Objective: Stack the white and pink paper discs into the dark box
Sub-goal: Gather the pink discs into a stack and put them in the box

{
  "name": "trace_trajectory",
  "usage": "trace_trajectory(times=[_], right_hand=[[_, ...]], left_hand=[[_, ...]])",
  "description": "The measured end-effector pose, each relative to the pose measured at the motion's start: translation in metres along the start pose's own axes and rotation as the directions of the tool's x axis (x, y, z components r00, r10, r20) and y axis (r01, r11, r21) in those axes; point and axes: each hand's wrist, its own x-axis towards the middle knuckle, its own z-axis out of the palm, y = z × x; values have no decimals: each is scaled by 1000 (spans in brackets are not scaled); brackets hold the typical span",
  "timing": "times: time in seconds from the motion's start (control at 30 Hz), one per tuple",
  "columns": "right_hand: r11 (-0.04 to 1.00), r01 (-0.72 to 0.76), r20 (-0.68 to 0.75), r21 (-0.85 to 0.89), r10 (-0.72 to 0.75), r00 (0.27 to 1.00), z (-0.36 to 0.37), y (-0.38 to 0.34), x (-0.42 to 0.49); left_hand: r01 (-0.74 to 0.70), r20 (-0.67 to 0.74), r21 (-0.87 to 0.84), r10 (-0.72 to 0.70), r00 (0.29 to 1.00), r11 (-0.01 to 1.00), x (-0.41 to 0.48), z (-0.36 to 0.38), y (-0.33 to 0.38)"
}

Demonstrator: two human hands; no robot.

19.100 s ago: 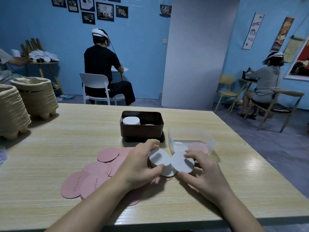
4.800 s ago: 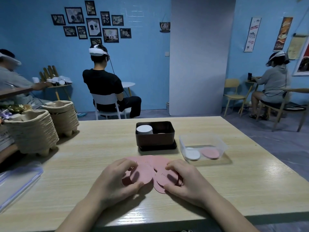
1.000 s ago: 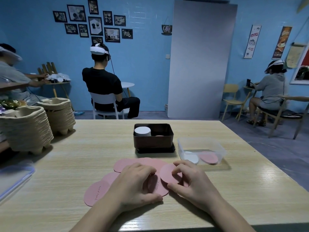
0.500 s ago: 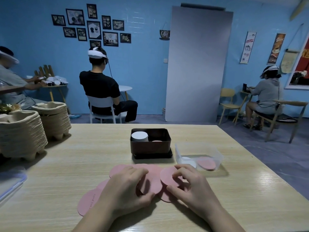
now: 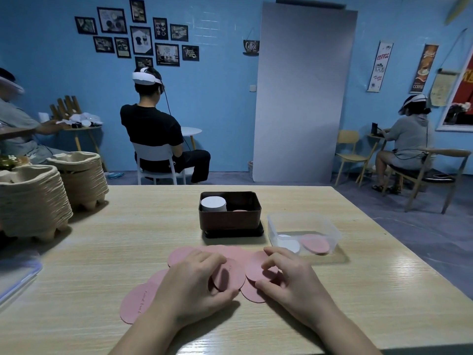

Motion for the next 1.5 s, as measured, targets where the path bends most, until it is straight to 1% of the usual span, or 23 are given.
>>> trace_trajectory(times=[0.07, 0.17, 0.27, 0.37, 0.47, 0.53, 0.63, 0.77, 0.83, 0.9, 0.97, 1.03, 1.1, 1.17, 1.27, 1.4, 1.43, 1.5], right_hand=[[1000, -13, 10, 1, 13, 1000, 0, 0, 0], [1000, -21, 20, -10, 21, 1000, 1, 2, 1], [1000, -26, 26, -18, 26, 999, 1, 3, 1], [999, -25, 25, -21, 26, 999, 1, 2, 1], [999, -28, 26, -19, 29, 999, 1, 1, 0], [1000, -13, 26, -13, 13, 1000, 2, 0, 1], [999, 49, 41, 11, -49, 998, 1, -1, 2], [982, 189, 89, 2, -189, 978, 3, -1, 3], [979, 206, 121, 6, -205, 971, 5, -1, 4], [977, 215, 131, 12, -214, 968, 5, -1, 3], [975, 220, 114, 19, -221, 969, 4, -3, 3], [974, 223, 70, 38, -225, 972, 1, -4, 2], [976, 201, 13, 89, -203, 979, -3, -6, 0], [973, 166, -19, 159, -165, 986, -7, -8, -1], [961, 161, -16, 224, -161, 987, -10, -12, -2], [937, 106, 30, 333, -123, 992, -10, -13, -2], [940, 101, 48, 327, -123, 991, -9, -12, -2], [964, 127, 63, 234, -145, 987, -6, -9, -1]], left_hand=[[21, 48, -1, -21, 999, 1000, 0, -1, 0], [56, 72, -17, -55, 996, 998, 2, -1, 2], [79, 68, -15, -77, 995, 997, 2, -2, 4], [48, 19, 7, -48, 999, 999, 1, 2, 3], [10, -97, 40, -6, 995, 999, 0, 3, 1], [-22, -138, 60, 31, 990, 998, 0, 4, 1], [-114, -109, 68, 121, 987, 991, 2, 8, 1], [-261, -76, 91, 268, 960, 961, 7, 15, 4], [-327, -65, 92, 333, 941, 941, 9, 17, 7], [-360, -60, 86, 365, 929, 929, 10, 18, 8], [-348, -62, 74, 352, 934, 935, 9, 20, 6], [-308, -73, 41, 310, 948, 951, 8, 21, 4], [-282, -89, -17, 279, 956, 959, 7, 19, 3], [-285, -101, -46, 279, 955, 957, 7, 17, 4], [-283, -138, -86, 270, 953, 955, 6, 14, 6], [-309, -154, -67, 296, 943, 949, 6, 14, 7], [-314, -156, -60, 302, 941, 948, 6, 15, 6], [-321, -159, -42, 310, 937, 946, 6, 16, 4]])
